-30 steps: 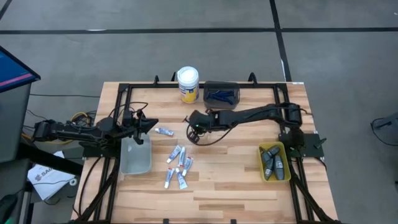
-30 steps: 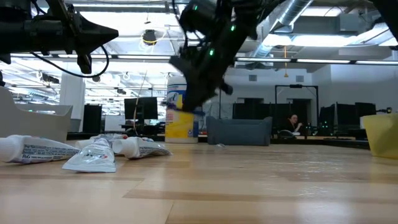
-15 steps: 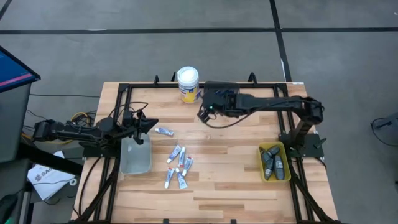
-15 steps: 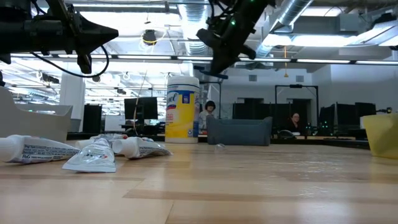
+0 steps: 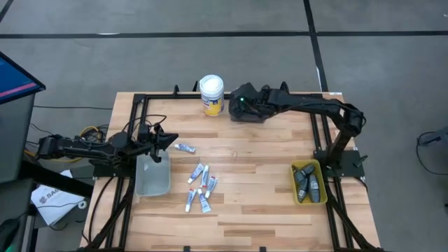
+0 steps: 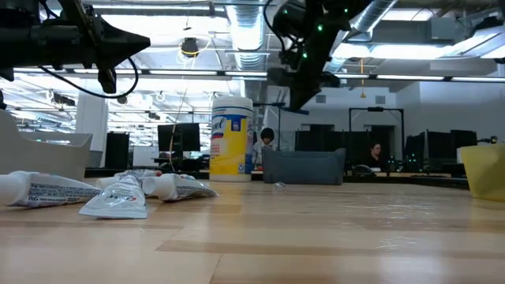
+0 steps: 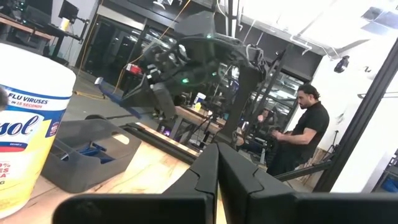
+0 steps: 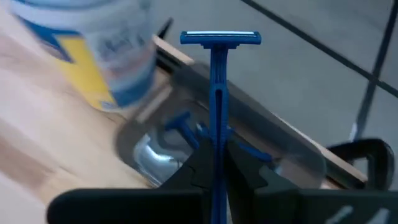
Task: Pick & Place Travel size toiletries
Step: Put the blue razor into the black bin
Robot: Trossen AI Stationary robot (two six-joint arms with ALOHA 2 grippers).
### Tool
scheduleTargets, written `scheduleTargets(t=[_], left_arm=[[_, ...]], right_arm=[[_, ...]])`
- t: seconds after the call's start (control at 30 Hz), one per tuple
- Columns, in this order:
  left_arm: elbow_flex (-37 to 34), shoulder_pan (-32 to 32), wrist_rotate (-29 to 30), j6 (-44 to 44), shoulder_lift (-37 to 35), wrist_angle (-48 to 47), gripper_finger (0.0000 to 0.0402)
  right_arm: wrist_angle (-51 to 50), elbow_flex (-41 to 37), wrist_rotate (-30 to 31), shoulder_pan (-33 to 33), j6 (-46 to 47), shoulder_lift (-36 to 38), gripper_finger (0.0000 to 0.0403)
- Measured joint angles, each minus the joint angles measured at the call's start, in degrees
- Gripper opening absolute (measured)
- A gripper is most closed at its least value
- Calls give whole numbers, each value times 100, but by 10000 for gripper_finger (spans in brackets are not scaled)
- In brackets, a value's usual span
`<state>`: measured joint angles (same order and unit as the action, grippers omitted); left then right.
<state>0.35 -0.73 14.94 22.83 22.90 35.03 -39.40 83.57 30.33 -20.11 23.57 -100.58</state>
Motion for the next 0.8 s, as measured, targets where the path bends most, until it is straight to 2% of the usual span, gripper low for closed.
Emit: scheduleTargets(t=[0.37,0.43,0.5,0.6,0.8], left_arm=[[1,0,2,-1,0,0,0],[1,2,-3,-2,0,-1,0],[1,0,2,0,3,3,0],[-1,2,-21,0,24,-5,0],[1,0,-28,-2,44,6,0]], right_arm=[[-639,-194,-33,-337,-27,-264,12],[-282,-114,-9,-263,-109,-464,12],[-547,-182,-25,-282,-153,-673,12],[-293,-144,-22,-299,-261,-1034,14],[-409,-168,-34,-407,-308,-1446,27]])
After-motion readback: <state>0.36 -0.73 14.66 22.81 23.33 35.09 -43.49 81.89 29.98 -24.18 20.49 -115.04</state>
